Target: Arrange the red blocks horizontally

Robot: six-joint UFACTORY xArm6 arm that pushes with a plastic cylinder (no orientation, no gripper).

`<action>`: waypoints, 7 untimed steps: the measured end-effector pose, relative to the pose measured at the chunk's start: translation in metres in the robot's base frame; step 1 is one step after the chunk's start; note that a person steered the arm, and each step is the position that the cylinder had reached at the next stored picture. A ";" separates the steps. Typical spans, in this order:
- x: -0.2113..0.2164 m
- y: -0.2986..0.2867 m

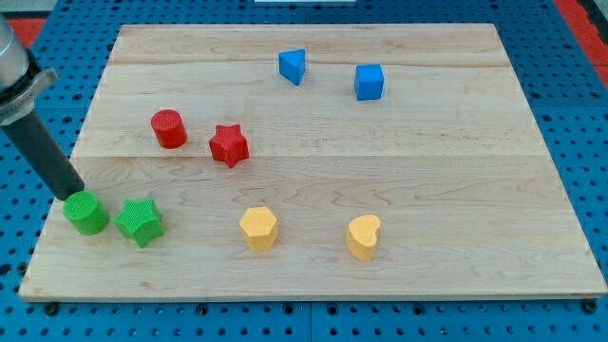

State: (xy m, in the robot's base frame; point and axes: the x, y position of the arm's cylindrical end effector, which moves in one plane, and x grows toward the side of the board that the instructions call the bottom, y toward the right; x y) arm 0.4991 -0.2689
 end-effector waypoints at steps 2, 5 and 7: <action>0.026 0.009; -0.035 -0.016; -0.068 -0.016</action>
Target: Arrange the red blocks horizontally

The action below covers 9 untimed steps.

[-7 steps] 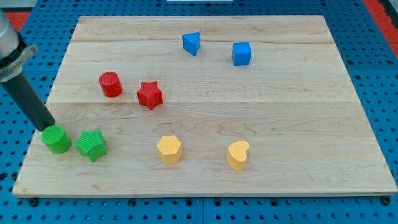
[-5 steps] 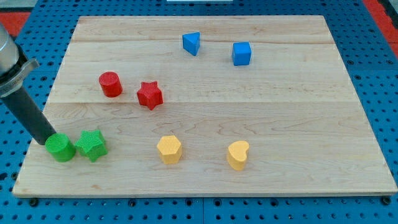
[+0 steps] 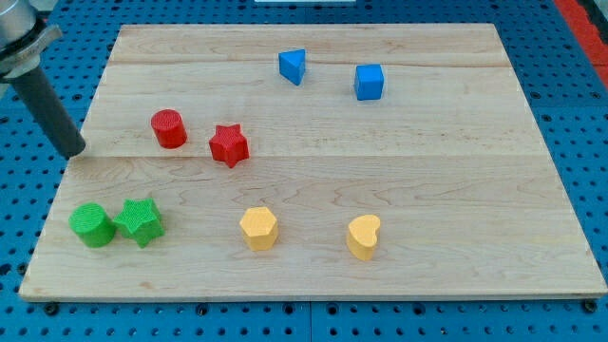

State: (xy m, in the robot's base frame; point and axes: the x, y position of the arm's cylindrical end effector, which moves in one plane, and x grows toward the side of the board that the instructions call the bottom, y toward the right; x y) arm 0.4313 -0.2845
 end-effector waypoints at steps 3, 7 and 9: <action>0.001 0.145; -0.006 0.213; 0.009 0.134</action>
